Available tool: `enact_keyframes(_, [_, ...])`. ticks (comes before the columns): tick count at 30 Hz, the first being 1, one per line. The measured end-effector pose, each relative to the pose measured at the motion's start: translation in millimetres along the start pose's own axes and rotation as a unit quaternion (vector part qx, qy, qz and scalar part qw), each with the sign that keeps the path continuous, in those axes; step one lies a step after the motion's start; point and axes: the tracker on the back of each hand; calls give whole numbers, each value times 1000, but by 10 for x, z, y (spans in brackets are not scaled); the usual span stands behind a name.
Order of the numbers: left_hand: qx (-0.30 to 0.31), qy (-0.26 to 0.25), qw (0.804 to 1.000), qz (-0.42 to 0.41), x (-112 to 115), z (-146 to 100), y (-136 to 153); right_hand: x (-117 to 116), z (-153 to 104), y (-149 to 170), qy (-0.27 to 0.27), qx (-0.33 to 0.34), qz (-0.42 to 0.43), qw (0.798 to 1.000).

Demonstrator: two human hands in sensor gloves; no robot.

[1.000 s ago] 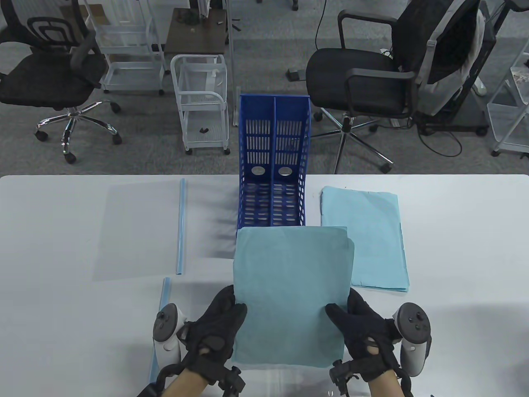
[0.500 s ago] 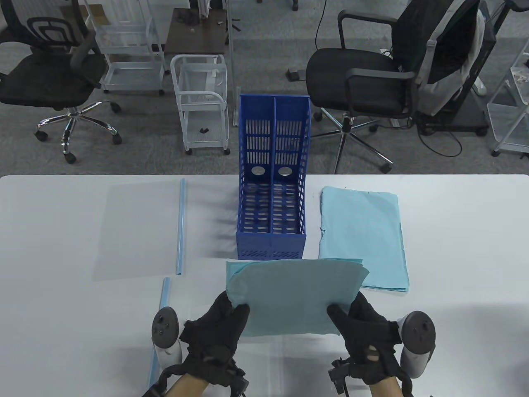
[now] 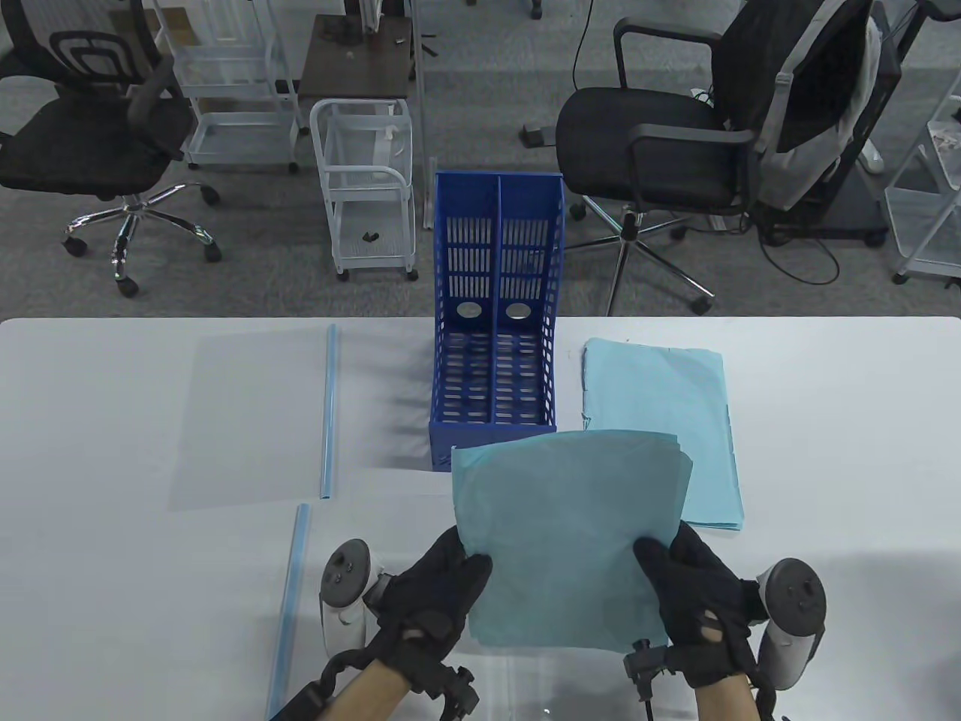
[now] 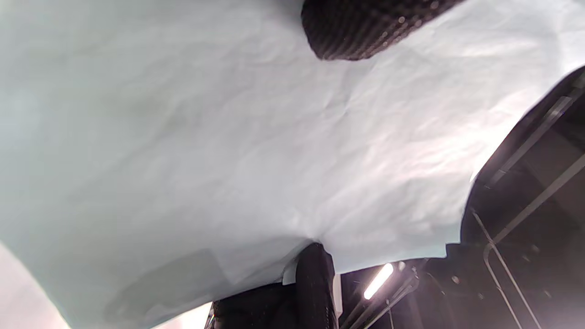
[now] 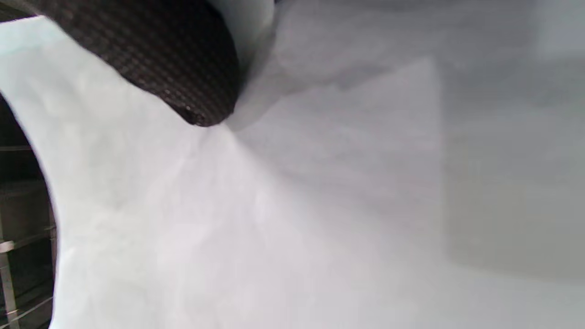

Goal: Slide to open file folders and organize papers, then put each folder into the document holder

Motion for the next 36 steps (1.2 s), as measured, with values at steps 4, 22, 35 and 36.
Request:
enact_keyframes(4, [-70,3,997,-23,62,76,98,104,-50,-81,26,-42,-80,996])
enact_keyframes(22, [-201,-29,889,411,241,186,70,134,94,163,-6,-200,-301,932])
enact_keyframes(35, [-234,-26,871,431,258,247,125,148,123,265,-4,-240,-313,919])
enact_keyframes(36, [-235,-25,870,432,260,249,127,151,121,265,-2,-242,-316,917])
Point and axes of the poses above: the tracker on the back of each hand, its own y axis roughly to the little-finger side, its own z axis roughly from the wrist to the fingertips, x = y × z
